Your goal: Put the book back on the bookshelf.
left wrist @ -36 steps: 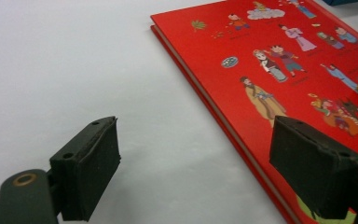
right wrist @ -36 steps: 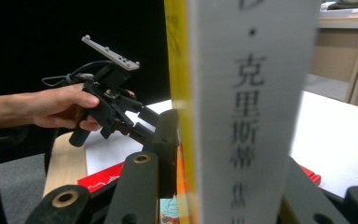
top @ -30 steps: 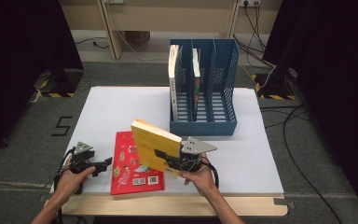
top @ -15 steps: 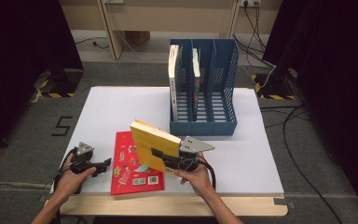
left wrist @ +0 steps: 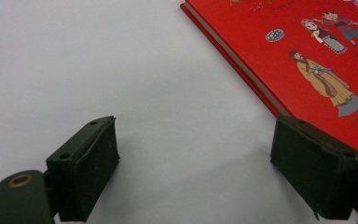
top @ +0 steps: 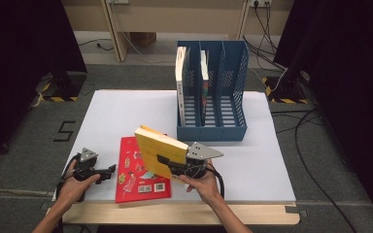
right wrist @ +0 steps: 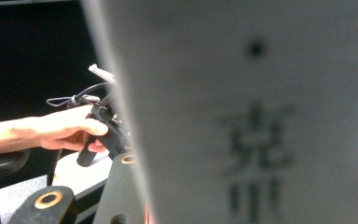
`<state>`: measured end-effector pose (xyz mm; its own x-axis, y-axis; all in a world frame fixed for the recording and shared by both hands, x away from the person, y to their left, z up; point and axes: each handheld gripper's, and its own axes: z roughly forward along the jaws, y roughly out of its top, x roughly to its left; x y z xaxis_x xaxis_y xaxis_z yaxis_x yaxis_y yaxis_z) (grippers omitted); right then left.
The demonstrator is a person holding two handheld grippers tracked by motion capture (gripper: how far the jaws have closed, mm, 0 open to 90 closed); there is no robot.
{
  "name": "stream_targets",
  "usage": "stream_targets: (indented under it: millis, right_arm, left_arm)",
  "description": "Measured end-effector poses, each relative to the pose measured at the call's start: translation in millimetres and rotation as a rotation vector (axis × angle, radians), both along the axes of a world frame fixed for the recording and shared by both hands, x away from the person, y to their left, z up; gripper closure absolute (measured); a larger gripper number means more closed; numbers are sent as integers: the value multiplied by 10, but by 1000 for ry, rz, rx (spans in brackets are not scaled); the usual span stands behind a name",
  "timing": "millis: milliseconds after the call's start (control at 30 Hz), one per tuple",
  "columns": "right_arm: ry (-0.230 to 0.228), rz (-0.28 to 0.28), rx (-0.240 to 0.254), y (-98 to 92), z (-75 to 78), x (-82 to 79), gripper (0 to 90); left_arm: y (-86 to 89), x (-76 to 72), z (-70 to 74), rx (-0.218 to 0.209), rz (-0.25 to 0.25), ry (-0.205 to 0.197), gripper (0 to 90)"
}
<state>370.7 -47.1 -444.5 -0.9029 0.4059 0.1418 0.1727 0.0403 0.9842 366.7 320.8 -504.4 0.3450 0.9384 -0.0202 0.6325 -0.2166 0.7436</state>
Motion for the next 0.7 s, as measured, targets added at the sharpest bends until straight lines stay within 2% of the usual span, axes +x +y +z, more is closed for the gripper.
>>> stream_targets:
  millis: [33,67,133,233,367,500,567,700]
  right_arm:
    - [-8,-8,-4,2,1,-7,653]
    - [-13,-9,-6,3,4,-11,722]
    - [-7,-5,5,2,9,-14,721]
    - [-40,-19,-8,16,28,-36,742]
    - [-40,-22,-8,34,50,-51,750]
    - [-27,-25,15,11,91,-50,752]
    - [-38,-27,17,-10,122,-55,753]
    - [-35,-54,21,-61,197,-62,753]
  left_arm:
    - [0,0,-1,-1,0,-1,139]
    - [2,1,-1,-1,-1,-1,139]
    - [2,1,-2,-1,-1,-2,139]
    - [3,2,-2,-2,-3,-2,139]
    - [4,3,-2,-2,-3,-2,139]
    - [6,3,-2,-3,-5,-2,139]
    - [7,4,-2,-3,-5,-2,139]
    - [7,3,-3,-3,-5,-2,139]
